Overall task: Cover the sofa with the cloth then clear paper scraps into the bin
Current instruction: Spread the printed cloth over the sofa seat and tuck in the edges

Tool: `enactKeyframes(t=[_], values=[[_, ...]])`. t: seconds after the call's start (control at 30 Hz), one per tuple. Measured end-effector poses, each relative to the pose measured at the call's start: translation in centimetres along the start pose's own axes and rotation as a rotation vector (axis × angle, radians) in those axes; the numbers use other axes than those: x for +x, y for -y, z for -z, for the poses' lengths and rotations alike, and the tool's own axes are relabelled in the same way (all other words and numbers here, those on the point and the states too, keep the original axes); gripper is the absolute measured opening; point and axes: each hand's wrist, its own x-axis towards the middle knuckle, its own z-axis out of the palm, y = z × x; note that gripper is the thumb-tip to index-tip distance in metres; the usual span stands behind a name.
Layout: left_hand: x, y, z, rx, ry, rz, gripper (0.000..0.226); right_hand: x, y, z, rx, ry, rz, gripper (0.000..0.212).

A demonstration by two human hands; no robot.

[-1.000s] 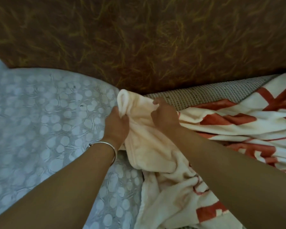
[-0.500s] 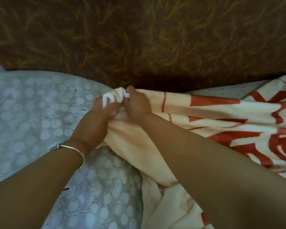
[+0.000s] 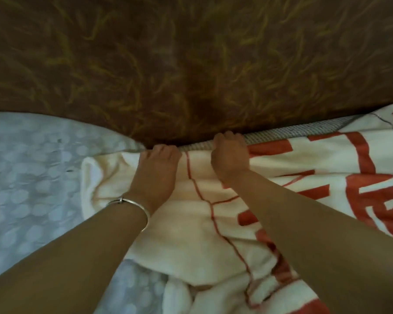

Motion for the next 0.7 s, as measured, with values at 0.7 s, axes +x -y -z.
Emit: enactKeyframes(t=[0.7], values=[[9.2,-8.2,-2.5,-0.075,0.706,0.196,0.051,-4.2,-10.9,1.0,-0.161,0.832,0.354,0.021]])
